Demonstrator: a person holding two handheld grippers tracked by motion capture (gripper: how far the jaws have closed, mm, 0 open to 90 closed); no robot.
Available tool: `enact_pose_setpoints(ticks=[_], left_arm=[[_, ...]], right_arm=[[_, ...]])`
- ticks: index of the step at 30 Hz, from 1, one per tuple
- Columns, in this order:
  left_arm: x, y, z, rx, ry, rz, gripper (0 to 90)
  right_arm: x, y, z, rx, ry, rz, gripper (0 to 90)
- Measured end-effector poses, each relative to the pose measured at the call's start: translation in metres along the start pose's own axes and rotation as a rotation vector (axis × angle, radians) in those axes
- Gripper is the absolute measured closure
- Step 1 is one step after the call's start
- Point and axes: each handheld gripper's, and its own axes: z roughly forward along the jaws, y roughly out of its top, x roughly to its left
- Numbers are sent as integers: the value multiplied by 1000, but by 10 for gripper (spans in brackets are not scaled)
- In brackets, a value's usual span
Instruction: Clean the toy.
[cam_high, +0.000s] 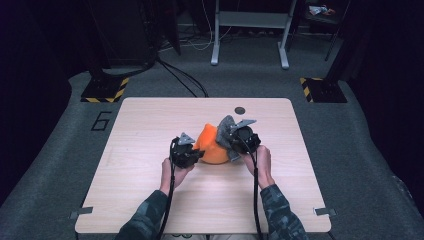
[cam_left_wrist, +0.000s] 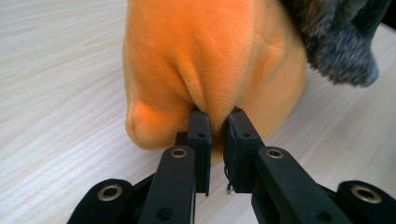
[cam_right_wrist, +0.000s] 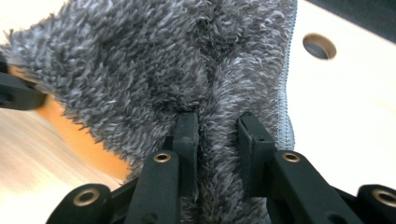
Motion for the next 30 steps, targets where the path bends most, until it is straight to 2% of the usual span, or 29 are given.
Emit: enact_pose_setpoints(ticks=[7,10,13,19,20,21,26,30], left_arm=[[-10,8,-6,-8,-21,-22,824],[-7,6,-5,0,-29,-44,824],[-3,3,-3,9,-17,-52,823],[1,0,-1,16,-7,-56,817],[2,-1,0,18,-4,-56,814],[3,-2,0,26,-5,-59,814],[11,-7,0,32,4,-92,814],[12,-8,1,35,6,-93,814]], right_arm=[[25,18,-13,-25,-12,-93,714],[31,22,-8,-7,-26,-114,714],[33,22,1,23,-27,-130,714],[32,20,7,26,-18,-127,714],[32,19,6,39,-14,-118,714],[31,18,7,31,-18,-123,714],[24,10,11,59,-15,-106,714],[20,5,13,75,-2,-88,714]])
